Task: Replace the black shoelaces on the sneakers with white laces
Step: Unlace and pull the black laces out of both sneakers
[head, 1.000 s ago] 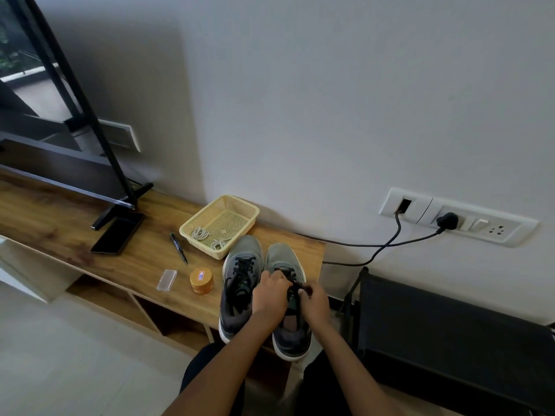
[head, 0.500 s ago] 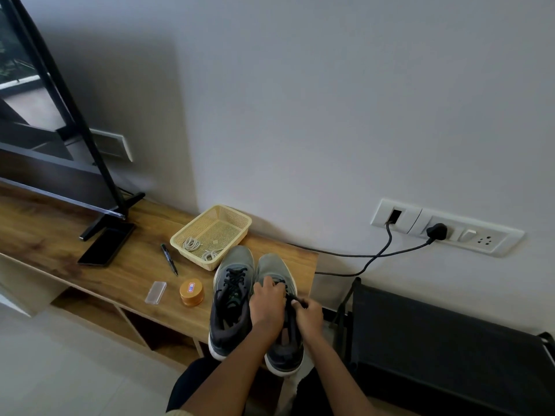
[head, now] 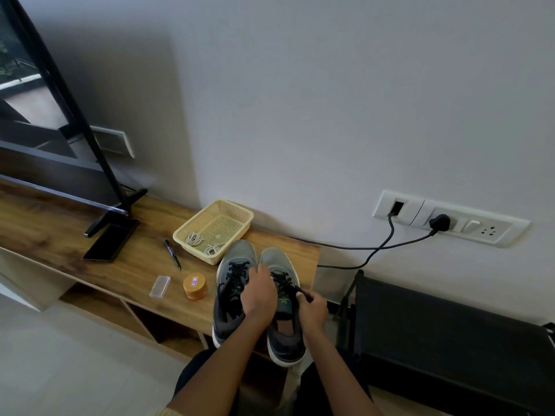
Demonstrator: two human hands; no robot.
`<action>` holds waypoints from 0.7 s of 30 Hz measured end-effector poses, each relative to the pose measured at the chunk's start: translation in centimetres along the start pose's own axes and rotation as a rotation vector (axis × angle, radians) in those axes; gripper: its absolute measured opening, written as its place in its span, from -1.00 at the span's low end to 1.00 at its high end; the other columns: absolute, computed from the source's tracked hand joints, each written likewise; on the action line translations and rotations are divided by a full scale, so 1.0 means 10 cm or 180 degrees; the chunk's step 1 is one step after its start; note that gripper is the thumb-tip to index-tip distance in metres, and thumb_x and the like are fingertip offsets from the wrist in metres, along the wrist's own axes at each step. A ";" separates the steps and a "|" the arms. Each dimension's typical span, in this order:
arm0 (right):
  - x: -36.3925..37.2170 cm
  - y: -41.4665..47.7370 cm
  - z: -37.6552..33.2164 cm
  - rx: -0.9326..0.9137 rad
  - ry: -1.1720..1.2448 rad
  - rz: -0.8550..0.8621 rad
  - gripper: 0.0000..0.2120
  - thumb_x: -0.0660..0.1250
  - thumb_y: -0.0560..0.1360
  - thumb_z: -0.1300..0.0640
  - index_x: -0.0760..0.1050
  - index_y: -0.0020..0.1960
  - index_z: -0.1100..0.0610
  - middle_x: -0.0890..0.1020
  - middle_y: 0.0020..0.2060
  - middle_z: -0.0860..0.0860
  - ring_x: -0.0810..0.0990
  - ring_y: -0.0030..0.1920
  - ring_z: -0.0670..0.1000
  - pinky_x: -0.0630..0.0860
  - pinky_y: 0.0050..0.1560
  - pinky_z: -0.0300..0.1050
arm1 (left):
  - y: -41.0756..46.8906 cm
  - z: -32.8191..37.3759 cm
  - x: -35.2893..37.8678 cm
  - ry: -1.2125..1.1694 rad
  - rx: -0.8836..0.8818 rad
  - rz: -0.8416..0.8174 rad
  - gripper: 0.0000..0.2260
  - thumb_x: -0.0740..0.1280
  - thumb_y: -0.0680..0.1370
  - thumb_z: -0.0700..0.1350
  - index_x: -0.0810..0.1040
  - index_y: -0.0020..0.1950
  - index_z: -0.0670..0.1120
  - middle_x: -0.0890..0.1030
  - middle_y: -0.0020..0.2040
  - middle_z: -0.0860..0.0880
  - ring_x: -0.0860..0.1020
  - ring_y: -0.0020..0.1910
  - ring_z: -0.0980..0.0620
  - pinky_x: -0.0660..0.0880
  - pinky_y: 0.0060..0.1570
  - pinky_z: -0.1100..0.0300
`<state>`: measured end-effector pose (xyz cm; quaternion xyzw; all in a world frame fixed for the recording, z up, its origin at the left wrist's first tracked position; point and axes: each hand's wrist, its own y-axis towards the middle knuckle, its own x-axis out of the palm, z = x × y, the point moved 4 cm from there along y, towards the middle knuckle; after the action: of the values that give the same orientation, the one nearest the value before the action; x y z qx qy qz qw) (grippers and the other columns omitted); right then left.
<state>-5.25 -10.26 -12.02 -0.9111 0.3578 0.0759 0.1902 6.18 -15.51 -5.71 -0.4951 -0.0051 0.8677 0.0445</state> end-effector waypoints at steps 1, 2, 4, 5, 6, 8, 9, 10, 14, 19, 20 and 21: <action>0.00 0.00 0.01 0.0029 0.0038 -0.0014 -0.85 0.29 0.53 0.22 0.59 0.03 0.25 0.62 -0.10 0.12 0.55 -0.12 0.04 0.45 -0.15 -0.16 | -0.01 0.02 -0.01 0.0051 0.0065 -0.0003 -0.88 0.11 0.63 -0.13 0.36 0.14 -0.10 0.40 0.18 -0.07 0.52 -0.09 -0.08 0.38 -0.28 0.13; 0.00 0.00 0.01 0.0054 0.0057 -0.0019 -0.85 0.31 0.53 0.20 0.59 0.02 0.24 0.62 -0.11 0.11 0.56 -0.12 0.04 0.46 -0.16 -0.16 | -0.02 0.04 -0.02 0.0120 0.0169 0.0011 -0.84 0.14 0.60 -0.13 0.36 0.17 -0.08 0.38 0.19 -0.07 0.50 -0.03 -0.07 0.40 -0.26 0.14; 0.00 0.00 0.02 0.0076 0.0065 -0.0046 -0.88 0.32 0.52 0.20 0.59 -0.01 0.23 0.63 -0.14 0.10 0.57 -0.13 0.03 0.44 -0.19 -0.18 | -0.03 0.09 -0.04 0.0348 0.0522 0.0149 -0.77 0.19 0.54 -0.10 0.42 0.19 -0.06 0.38 0.22 -0.07 0.41 0.10 -0.07 0.41 -0.10 0.15; 0.01 0.00 0.01 0.0067 0.0067 -0.0072 -0.89 0.32 0.51 0.21 0.60 -0.03 0.22 0.63 -0.15 0.09 0.57 -0.13 0.03 0.43 -0.20 -0.18 | -0.04 0.13 -0.04 0.0504 0.0733 0.0210 -0.76 0.21 0.51 -0.07 0.46 0.17 -0.05 0.38 0.25 -0.07 0.37 0.17 -0.08 0.37 0.04 0.11; 0.02 -0.01 0.01 0.0052 0.0069 -0.0083 -0.89 0.33 0.50 0.21 0.60 -0.04 0.22 0.64 -0.15 0.08 0.58 -0.13 0.03 0.43 -0.20 -0.18 | -0.04 0.16 -0.02 0.0677 0.0888 0.0187 -0.75 0.23 0.50 -0.05 0.50 0.15 -0.03 0.35 0.31 -0.07 0.32 0.26 -0.10 0.29 0.19 0.05; 0.03 -0.01 0.02 0.0046 0.0063 -0.0078 -0.89 0.34 0.50 0.20 0.62 -0.04 0.21 0.65 -0.15 0.09 0.60 -0.11 0.04 0.45 -0.19 -0.17 | -0.04 0.19 0.05 0.1023 0.1010 -0.0035 -0.75 0.24 0.53 0.02 0.53 0.16 0.01 0.22 0.44 -0.05 0.10 0.46 -0.12 0.03 0.39 -0.08; 0.04 0.00 0.02 0.0045 0.0031 -0.0094 -0.89 0.34 0.49 0.20 0.62 -0.06 0.20 0.65 -0.17 0.09 0.61 -0.11 0.05 0.48 -0.19 -0.15 | -0.03 0.19 0.10 0.1191 0.1023 -0.0115 -0.76 0.23 0.55 0.03 0.53 0.16 0.02 0.16 0.48 -0.04 -0.01 0.50 -0.12 -0.08 0.42 -0.12; 0.04 0.01 0.02 0.0033 -0.0003 -0.0111 -0.90 0.35 0.49 0.20 0.62 -0.07 0.20 0.65 -0.18 0.09 0.62 -0.11 0.06 0.51 -0.17 -0.11 | -0.01 0.18 0.14 0.1335 0.1032 -0.0161 -0.78 0.22 0.57 0.04 0.53 0.16 0.03 0.13 0.51 -0.03 -0.07 0.52 -0.12 -0.14 0.42 -0.14; 0.02 0.03 0.01 -0.0062 -0.0246 -0.0078 -0.85 0.37 0.48 0.13 0.61 -0.12 0.22 0.61 -0.19 0.08 0.57 -0.04 0.10 0.52 -0.08 -0.03 | -0.01 0.18 0.18 0.1329 0.1107 -0.0172 -0.84 0.20 0.60 0.01 0.55 0.05 0.05 0.12 0.52 0.00 -0.12 0.53 -0.11 -0.25 0.40 -0.17; -0.04 -0.10 -0.11 -0.0474 -0.1210 0.0348 -0.80 0.33 0.50 0.05 0.61 0.03 0.14 0.52 0.05 0.03 0.31 0.14 0.08 0.30 0.17 -0.01 | 0.00 0.14 0.02 0.1225 0.0963 0.0031 -0.84 0.19 0.58 -0.03 0.57 -0.01 0.06 0.13 0.52 0.04 -0.10 0.52 -0.08 -0.23 0.37 -0.15; -0.06 -0.13 -0.14 -0.0525 -0.1376 0.0434 -0.78 0.33 0.50 0.03 0.60 0.06 0.13 0.51 0.09 0.02 0.31 0.15 0.09 0.25 0.20 0.00 | 0.02 0.12 -0.04 0.1213 0.0881 0.0112 -0.84 0.20 0.58 -0.03 0.57 0.00 0.06 0.14 0.51 0.04 -0.09 0.52 -0.08 -0.21 0.37 -0.16; -0.05 -0.15 -0.16 -0.0545 -0.1496 0.0484 -0.76 0.33 0.51 0.02 0.60 0.08 0.13 0.50 0.12 0.01 0.30 0.17 0.09 0.21 0.21 -0.01 | 0.05 0.09 -0.11 0.1192 0.0805 0.0187 -0.85 0.21 0.57 -0.04 0.57 0.01 0.07 0.16 0.49 0.04 -0.07 0.52 -0.08 -0.18 0.37 -0.16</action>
<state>-4.59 -9.54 -9.96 -0.8517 0.3634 0.3296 0.1840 5.89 -16.02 -4.34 -0.6380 0.1265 0.7553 0.0810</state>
